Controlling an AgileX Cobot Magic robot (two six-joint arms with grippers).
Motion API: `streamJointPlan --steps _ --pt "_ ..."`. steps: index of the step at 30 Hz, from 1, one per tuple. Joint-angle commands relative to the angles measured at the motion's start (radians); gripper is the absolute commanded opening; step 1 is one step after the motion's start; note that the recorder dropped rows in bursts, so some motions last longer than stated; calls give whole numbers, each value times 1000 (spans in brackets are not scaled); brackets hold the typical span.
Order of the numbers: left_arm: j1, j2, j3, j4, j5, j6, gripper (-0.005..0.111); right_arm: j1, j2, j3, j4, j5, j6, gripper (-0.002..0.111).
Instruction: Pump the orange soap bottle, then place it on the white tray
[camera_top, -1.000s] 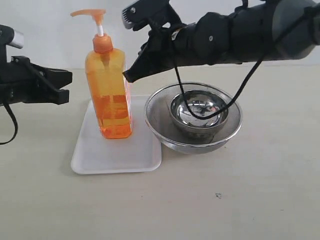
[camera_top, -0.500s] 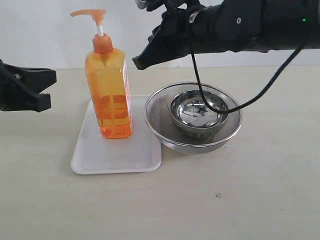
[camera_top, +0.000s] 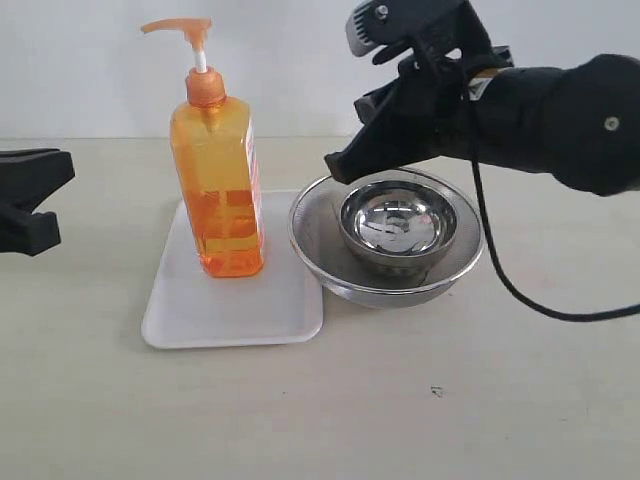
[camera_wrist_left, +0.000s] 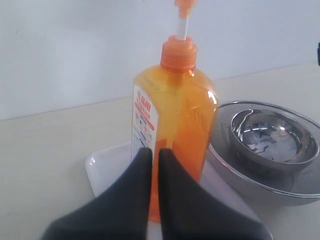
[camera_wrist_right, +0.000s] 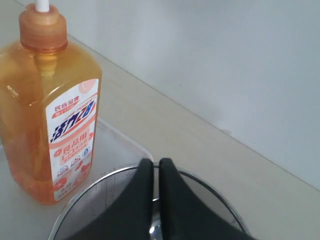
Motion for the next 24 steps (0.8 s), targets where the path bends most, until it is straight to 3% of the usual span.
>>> streamJointPlan --steps 1,14,24 --pt "1 -75 53 -28 4 7 5 -8 -90 73 12 -25 -5 1" --pt "1 -308 135 -42 19 7 5 -8 -292 232 44 -77 -6 1" --pt "1 -381 135 -42 28 7 5 -8 -339 246 66 -45 19 1"
